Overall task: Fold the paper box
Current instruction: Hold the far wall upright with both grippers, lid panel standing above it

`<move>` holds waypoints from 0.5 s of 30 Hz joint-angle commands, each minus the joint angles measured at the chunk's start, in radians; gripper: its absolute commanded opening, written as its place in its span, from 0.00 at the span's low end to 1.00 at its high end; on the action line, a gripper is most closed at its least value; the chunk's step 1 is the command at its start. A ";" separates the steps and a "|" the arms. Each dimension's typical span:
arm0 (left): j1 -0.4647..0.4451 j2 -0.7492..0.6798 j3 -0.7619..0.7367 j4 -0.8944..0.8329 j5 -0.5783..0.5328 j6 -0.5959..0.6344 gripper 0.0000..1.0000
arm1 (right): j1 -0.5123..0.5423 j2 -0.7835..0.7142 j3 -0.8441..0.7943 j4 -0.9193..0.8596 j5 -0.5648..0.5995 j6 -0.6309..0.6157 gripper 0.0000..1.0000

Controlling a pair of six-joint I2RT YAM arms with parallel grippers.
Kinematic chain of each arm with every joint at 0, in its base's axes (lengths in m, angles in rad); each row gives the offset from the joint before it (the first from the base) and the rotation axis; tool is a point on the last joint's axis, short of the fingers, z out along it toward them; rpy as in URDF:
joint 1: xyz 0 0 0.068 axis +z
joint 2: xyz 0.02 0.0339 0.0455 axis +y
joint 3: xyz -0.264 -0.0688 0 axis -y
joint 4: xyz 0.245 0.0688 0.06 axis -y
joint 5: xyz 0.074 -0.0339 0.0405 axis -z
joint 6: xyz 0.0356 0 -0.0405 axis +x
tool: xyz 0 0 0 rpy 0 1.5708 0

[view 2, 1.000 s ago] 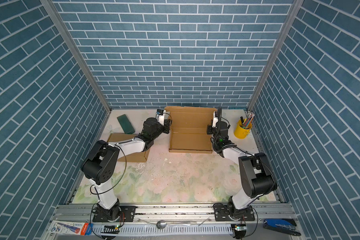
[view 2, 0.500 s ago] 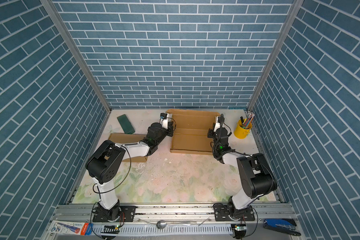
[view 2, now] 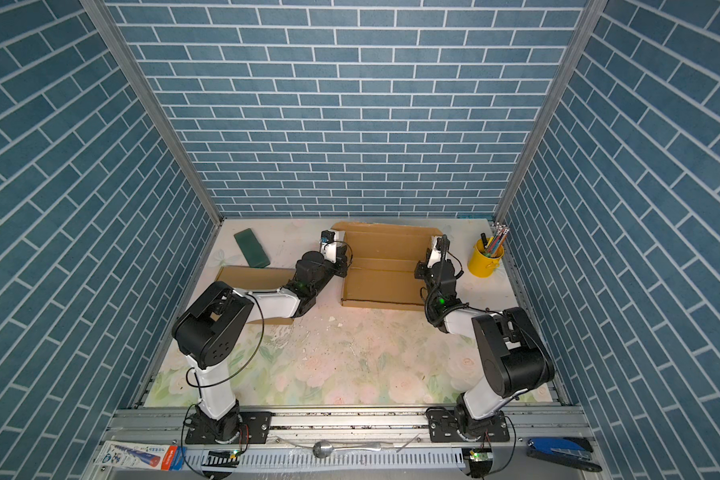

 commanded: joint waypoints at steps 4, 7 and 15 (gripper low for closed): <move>-0.063 0.042 -0.025 -0.044 0.055 0.007 0.00 | 0.048 -0.013 -0.045 0.034 -0.026 0.038 0.00; -0.071 0.047 -0.034 -0.042 0.048 0.010 0.00 | 0.056 -0.013 -0.060 0.045 -0.018 0.039 0.00; -0.076 0.036 -0.079 -0.047 0.051 0.011 0.00 | 0.062 -0.018 -0.103 0.065 -0.011 0.047 0.00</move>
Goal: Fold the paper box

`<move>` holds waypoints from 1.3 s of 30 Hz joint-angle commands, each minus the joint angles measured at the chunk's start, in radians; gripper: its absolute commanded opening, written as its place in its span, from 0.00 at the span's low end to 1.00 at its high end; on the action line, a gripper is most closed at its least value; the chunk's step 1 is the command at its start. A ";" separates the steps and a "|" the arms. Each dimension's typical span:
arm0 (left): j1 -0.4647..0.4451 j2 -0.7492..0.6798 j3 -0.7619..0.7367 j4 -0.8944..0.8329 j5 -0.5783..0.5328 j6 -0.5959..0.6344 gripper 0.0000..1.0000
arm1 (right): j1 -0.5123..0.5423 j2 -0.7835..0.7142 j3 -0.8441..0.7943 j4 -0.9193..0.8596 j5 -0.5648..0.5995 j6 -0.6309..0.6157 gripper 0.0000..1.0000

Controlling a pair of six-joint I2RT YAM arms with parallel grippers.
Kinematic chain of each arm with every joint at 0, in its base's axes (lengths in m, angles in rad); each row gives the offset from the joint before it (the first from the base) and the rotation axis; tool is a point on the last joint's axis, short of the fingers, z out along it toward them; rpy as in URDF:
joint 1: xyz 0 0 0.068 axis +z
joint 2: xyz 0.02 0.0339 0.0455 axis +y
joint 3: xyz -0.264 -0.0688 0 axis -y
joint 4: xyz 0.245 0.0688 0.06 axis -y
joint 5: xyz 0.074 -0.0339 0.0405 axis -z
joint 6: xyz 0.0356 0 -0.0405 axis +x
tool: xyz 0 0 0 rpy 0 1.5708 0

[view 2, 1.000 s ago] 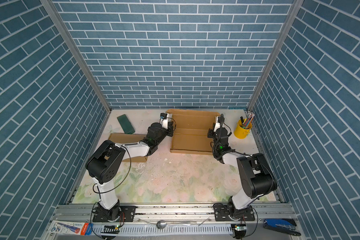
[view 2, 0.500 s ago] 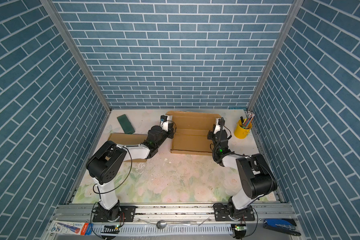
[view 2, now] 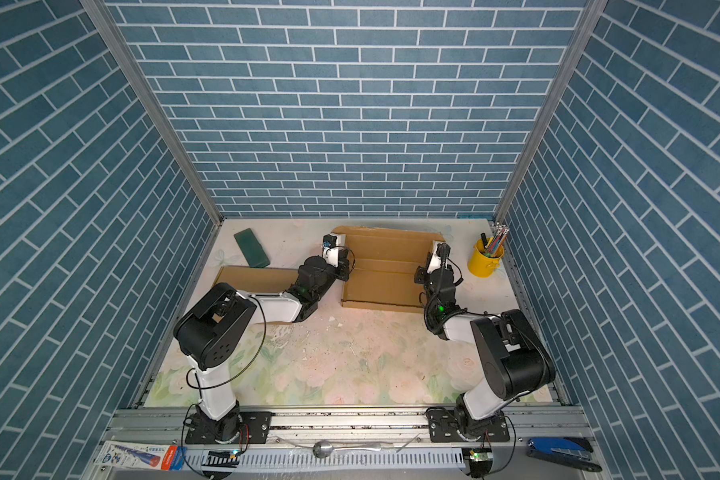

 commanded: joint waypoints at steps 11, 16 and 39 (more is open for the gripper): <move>-0.062 0.005 -0.096 -0.130 0.108 0.000 0.00 | 0.043 -0.039 -0.077 -0.025 -0.047 0.061 0.00; -0.071 -0.005 -0.127 -0.142 0.107 0.007 0.00 | 0.044 -0.061 -0.103 -0.052 -0.059 0.069 0.00; -0.076 -0.086 -0.211 -0.143 -0.004 0.035 0.00 | 0.030 -0.342 -0.112 -0.474 -0.211 0.020 0.12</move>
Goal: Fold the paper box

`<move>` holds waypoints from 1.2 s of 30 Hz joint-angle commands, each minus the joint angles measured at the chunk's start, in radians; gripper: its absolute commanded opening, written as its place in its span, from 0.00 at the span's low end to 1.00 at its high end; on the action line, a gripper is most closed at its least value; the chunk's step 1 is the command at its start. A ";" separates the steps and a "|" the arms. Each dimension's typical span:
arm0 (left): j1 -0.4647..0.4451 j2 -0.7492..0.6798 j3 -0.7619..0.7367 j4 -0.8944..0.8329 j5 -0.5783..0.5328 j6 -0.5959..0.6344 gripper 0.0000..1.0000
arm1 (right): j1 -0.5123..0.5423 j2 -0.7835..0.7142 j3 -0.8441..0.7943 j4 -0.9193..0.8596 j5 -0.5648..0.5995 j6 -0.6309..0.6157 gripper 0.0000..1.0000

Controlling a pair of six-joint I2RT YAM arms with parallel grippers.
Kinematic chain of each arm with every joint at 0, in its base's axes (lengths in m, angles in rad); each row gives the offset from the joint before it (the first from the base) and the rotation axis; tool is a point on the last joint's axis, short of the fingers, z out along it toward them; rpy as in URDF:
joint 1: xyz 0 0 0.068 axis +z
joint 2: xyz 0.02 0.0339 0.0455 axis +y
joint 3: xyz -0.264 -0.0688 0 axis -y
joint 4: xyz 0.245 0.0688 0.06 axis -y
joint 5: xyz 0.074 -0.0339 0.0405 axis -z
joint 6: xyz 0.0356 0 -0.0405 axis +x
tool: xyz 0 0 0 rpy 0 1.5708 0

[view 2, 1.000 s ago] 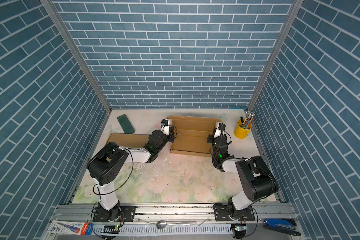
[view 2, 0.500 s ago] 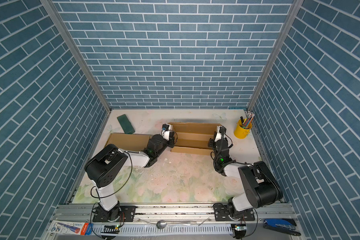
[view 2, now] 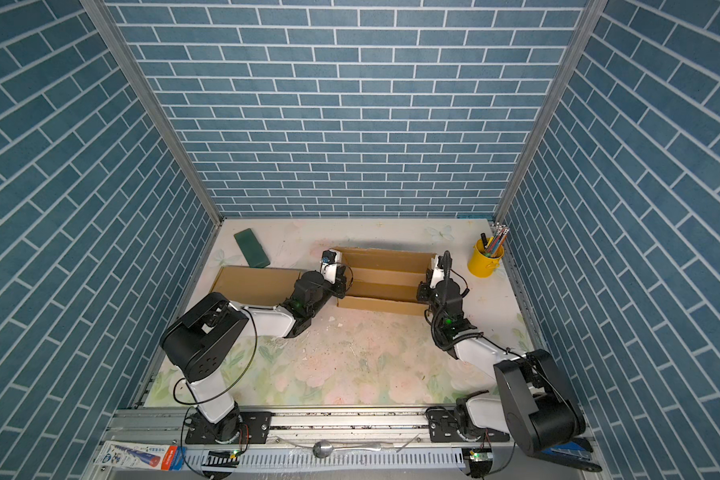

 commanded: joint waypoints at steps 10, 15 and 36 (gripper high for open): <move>-0.037 0.000 -0.065 -0.097 -0.015 0.036 0.00 | -0.041 -0.201 0.077 -0.433 -0.246 -0.011 0.36; -0.037 0.004 -0.086 -0.070 -0.027 0.044 0.00 | -0.043 -0.301 0.108 -0.585 -0.292 -0.033 0.44; -0.037 -0.003 -0.112 -0.052 -0.030 0.063 0.00 | -0.033 -0.303 0.693 -1.394 -0.432 -0.447 0.59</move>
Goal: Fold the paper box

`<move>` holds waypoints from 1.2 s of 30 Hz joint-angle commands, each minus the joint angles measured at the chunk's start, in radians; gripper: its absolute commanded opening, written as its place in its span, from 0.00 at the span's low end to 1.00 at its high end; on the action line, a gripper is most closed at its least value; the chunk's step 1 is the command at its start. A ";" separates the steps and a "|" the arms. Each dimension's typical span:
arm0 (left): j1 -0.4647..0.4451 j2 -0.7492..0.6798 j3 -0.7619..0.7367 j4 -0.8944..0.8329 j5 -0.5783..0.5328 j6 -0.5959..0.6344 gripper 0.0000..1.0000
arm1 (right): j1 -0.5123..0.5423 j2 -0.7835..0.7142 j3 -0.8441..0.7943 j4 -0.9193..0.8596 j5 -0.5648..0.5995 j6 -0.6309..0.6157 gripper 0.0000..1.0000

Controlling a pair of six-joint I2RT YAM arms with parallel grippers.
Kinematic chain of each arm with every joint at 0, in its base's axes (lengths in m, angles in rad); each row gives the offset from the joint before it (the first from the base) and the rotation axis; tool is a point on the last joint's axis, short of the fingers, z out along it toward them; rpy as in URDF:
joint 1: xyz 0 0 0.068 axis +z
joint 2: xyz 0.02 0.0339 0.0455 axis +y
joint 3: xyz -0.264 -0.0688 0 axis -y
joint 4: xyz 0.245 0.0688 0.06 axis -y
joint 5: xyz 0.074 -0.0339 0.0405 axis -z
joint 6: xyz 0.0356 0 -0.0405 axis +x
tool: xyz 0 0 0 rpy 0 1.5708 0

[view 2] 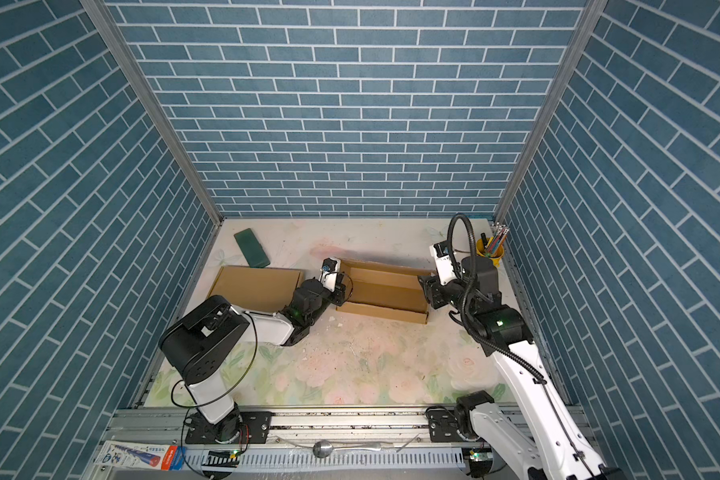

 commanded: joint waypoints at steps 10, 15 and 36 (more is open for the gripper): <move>-0.009 0.017 -0.034 -0.105 0.008 0.010 0.00 | 0.101 0.438 0.411 -0.308 -0.110 -0.306 0.61; -0.009 0.018 -0.037 -0.103 0.008 0.012 0.00 | 0.121 0.559 0.493 -0.321 -0.144 -0.342 0.58; -0.009 -0.008 -0.054 -0.103 -0.003 0.011 0.00 | 0.156 0.738 0.561 -0.440 -0.244 -0.451 0.05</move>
